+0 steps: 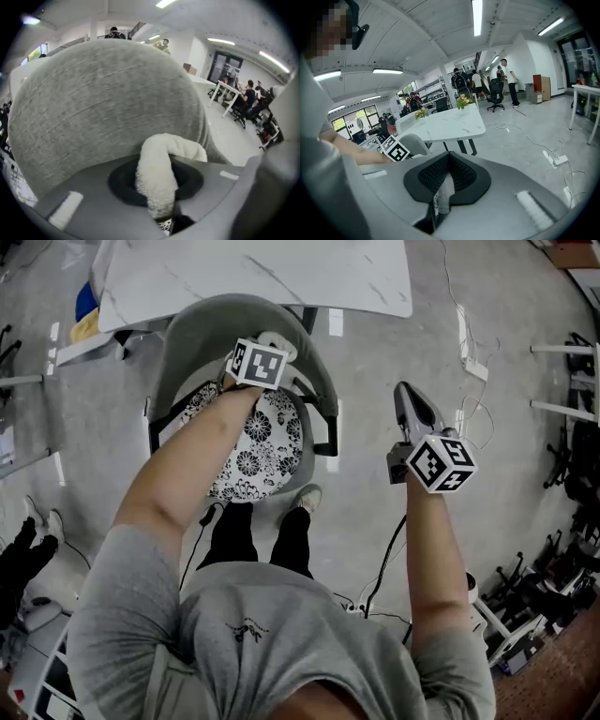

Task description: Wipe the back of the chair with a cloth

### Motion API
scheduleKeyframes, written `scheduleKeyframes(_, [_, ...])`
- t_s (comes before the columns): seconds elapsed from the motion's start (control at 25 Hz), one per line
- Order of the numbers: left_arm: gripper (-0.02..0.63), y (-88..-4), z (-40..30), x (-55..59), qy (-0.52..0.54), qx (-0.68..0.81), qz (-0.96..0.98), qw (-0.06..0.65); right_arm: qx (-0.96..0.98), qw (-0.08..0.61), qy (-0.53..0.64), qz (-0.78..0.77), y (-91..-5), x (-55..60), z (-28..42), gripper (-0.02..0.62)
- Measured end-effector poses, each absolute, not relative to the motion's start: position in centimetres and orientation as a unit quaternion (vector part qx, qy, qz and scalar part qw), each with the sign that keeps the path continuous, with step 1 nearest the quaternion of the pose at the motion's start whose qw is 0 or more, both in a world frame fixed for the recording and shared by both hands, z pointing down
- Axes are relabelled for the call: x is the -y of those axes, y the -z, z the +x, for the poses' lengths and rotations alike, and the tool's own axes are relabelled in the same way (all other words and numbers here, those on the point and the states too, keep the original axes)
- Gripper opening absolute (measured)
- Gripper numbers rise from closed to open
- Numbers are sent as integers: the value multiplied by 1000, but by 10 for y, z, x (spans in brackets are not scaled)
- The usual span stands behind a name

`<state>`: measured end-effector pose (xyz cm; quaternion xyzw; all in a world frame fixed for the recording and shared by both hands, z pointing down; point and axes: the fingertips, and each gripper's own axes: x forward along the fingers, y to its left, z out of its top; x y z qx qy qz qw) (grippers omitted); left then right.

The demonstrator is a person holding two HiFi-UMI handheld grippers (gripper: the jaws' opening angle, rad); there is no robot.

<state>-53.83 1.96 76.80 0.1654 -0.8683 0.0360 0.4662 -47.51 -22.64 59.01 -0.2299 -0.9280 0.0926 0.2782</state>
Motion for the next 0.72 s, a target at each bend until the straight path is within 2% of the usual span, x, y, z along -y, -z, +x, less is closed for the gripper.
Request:
scheduleKeyframes(0.24, [138, -769, -512, 53, -156, 837, 276, 446, 929, 277, -99, -226, -592, 238, -470, 5])
scheduleKeyframes(0.32, [138, -770, -505, 64, -166, 830, 298, 441, 928, 277, -98, -228, -591, 237, -469, 5])
scheduleKeyframes(0.4, [138, -767, -503, 60, -127, 834, 303, 444, 928, 277, -96, -231, -589, 233, -469, 5])
scheduleKeyframes(0.52, [140, -769, -495, 23, -17, 850, 254, 462, 926, 280, -90, -238, -587, 222, -468, 5])
scheduleKeyframes(0.72, [140, -806, -444, -93, 131, 843, 109, 510, 918, 293, -78, -255, -589, 189, -465, 5])
